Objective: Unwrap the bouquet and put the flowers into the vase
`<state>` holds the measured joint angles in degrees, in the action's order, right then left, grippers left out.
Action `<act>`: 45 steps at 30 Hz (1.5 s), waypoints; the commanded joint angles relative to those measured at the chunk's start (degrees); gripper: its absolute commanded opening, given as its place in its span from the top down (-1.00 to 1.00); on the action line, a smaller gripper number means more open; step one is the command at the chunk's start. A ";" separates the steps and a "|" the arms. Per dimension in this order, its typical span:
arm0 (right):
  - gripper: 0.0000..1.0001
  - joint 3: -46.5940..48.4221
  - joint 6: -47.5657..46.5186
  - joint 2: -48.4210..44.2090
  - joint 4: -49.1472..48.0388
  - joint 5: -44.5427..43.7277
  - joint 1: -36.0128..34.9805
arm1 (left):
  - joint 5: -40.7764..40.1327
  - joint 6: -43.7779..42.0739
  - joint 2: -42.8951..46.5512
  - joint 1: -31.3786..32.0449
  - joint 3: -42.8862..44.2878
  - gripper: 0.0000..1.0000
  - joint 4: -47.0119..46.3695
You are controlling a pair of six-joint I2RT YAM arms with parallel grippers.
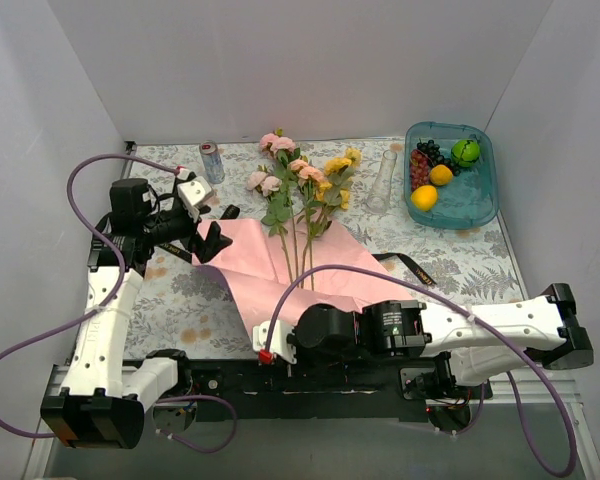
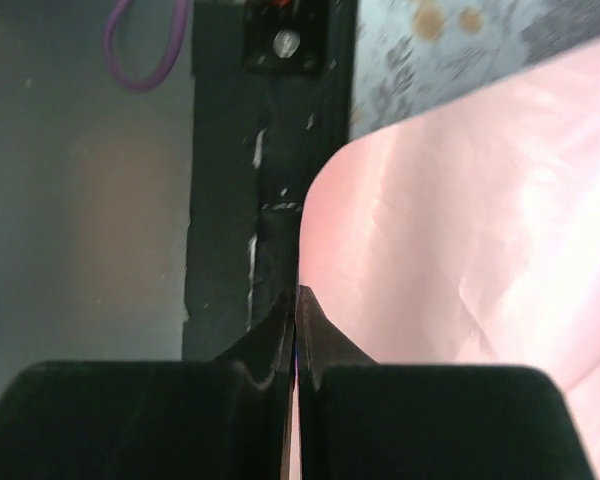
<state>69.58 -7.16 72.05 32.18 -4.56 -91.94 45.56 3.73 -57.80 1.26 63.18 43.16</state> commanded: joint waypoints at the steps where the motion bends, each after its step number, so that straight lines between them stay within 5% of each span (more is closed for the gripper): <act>1: 0.97 -3.57 6.72 -1.48 -5.11 -0.28 -2.19 | 1.36 1.11 0.50 -0.03 6.16 -0.96 0.43; 9: 0.97 -3.40 8.02 0.45 -6.78 2.26 -2.45 | 0.07 6.96 5.77 -0.03 6.54 -0.96 -1.48; 12: 0.55 -2.87 10.14 2.21 -7.66 6.92 -2.98 | -5.30 12.86 4.20 -0.03 4.59 -0.96 -6.41; 18: -0.61 0.90 13.92 1.78 -7.76 8.08 -4.47 | -7.85 15.17 -2.58 -0.03 4.41 -0.96 -8.87; 22: -0.88 6.08 15.85 -0.59 -6.26 8.16 -4.47 | -8.29 14.82 -3.28 -0.03 3.44 -0.96 -10.73; 27: -0.93 9.69 19.46 -5.85 -6.70 8.43 -4.47 | -8.82 13.85 -3.99 -0.03 3.36 -0.96 -10.37; 31: -0.96 16.96 21.22 -5.79 3.56 -11.53 -3.69 | -8.91 13.15 -3.20 -0.03 2.57 -0.96 -10.20; 36: -0.96 17.78 23.50 -2.80 10.61 -21.01 1.13 | -8.65 12.10 -1.79 -0.03 1.16 -0.96 -10.29; 39: -0.77 14.98 26.14 -2.09 9.75 -20.15 11.14 | -8.38 11.66 -1.35 -0.03 0.90 -0.97 -9.85; 45: -0.39 4.27 27.54 1.59 -0.53 -3.89 35.75 | -9.26 11.65 -1.35 -0.03 -0.68 -0.96 -9.85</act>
<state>78.39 17.19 70.85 37.36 -15.81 -67.68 36.84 16.10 -60.38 1.23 63.88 33.76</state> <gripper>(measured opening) 0.763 0.982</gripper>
